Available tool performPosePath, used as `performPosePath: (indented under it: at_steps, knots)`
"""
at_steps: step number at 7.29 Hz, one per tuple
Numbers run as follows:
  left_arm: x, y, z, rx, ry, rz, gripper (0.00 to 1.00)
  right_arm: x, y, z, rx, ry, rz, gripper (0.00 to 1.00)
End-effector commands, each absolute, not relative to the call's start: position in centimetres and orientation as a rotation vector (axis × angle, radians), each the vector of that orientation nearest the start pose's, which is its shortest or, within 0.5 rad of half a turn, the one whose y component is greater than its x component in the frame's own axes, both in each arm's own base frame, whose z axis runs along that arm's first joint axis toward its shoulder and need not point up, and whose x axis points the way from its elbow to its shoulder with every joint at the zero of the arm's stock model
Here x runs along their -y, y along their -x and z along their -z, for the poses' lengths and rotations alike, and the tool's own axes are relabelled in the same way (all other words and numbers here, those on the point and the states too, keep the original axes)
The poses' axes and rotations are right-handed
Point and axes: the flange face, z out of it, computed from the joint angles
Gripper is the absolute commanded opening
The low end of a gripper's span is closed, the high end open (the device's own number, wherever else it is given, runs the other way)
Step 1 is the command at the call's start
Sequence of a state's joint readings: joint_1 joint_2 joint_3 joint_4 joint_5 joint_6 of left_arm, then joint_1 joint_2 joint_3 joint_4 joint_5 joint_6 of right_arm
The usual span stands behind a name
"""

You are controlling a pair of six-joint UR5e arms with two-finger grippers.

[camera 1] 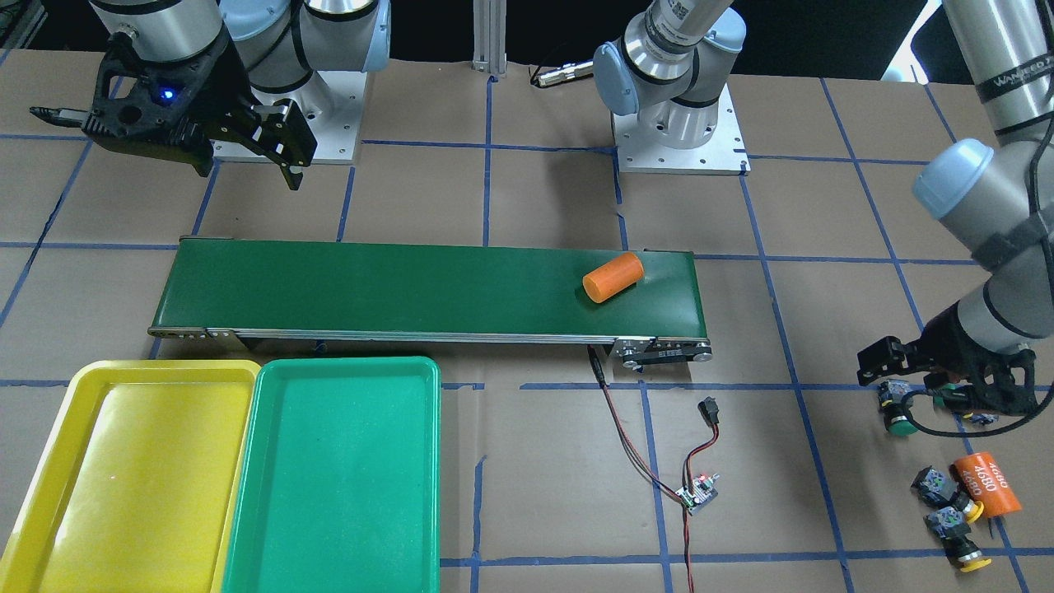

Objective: Sort buttons by color to trays
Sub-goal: 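Carry the orange cylinder to the conveyor belt and release it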

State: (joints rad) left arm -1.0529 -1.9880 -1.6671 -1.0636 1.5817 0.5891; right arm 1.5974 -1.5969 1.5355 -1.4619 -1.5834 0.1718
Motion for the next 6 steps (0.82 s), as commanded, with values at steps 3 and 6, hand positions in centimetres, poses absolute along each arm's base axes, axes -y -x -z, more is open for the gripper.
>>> performPosePath:
  at_steps: [3,6]
  knots:
    - [60.0,-24.6,-18.8,-3.132,-0.191,-0.016,1.00,47.2,-14.4,-50.7,-3.151,-0.229,-0.073,1.00]
    - [59.3,-24.8,-16.9,-3.146,-0.228,-0.057,0.21,47.2,-14.4,-50.7,-3.151,-0.229,-0.073,1.00]
